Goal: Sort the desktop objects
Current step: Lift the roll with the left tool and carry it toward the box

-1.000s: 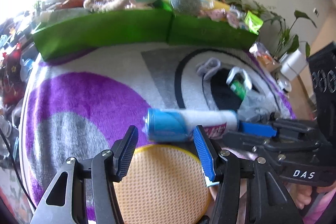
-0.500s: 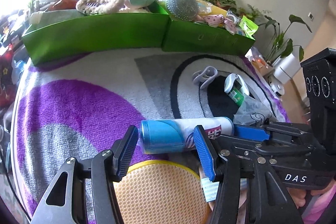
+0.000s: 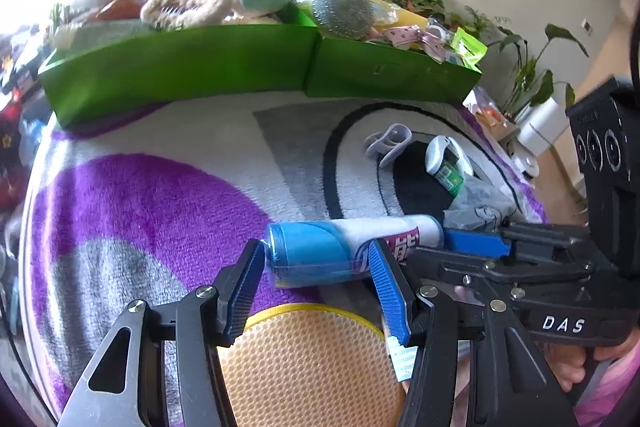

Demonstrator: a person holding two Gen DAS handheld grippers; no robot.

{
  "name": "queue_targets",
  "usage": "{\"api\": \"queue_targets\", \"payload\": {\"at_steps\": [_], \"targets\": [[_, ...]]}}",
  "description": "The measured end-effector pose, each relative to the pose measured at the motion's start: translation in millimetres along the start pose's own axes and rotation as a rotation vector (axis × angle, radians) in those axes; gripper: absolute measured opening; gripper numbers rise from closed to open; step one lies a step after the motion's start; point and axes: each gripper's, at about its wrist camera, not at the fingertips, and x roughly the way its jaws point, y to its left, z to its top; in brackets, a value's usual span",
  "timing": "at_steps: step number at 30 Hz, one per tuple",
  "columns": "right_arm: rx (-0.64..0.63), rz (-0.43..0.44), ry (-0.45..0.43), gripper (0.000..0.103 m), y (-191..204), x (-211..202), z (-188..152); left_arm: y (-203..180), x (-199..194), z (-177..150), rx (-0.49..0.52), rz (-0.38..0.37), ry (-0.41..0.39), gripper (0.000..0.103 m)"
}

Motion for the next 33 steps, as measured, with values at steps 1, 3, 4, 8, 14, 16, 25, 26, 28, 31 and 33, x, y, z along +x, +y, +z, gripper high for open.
{"api": "queue_targets", "payload": {"at_steps": [1,3,4,8,14,16,25,26,28,31,33], "targets": [[-0.001,-0.002,-0.001,0.035,0,0,0,-1,0,0,0.005,0.003,0.001,0.055],[0.000,-0.006,-0.004,0.036,1,1,2,-3,0,-1,0.011,0.014,0.003,0.055],[-0.002,-0.011,-0.006,0.037,2,1,3,-4,-1,-1,0.013,0.021,0.003,0.053],[-0.011,-0.020,-0.020,0.038,5,0,6,-5,-8,1,0.015,0.037,-0.013,0.053],[-0.010,-0.006,-0.017,0.038,7,-1,8,-12,-21,4,0.043,0.057,-0.044,0.053],[-0.011,-0.006,-0.023,0.038,8,-4,8,-14,-25,5,0.049,0.059,-0.053,0.053],[-0.009,-0.002,-0.054,0.038,12,-21,9,-23,-40,15,0.079,0.066,-0.087,0.053],[-0.008,0.000,-0.056,0.038,12,-22,8,-24,-42,16,0.083,0.068,-0.093,0.053],[0.000,0.012,-0.058,0.038,13,-26,8,-27,-46,18,0.097,0.076,-0.106,0.053],[0.009,0.021,-0.064,0.038,14,-30,8,-31,-51,21,0.112,0.081,-0.116,0.053],[0.009,0.022,-0.071,0.038,14,-32,8,-32,-52,22,0.120,0.083,-0.120,0.053]]}}
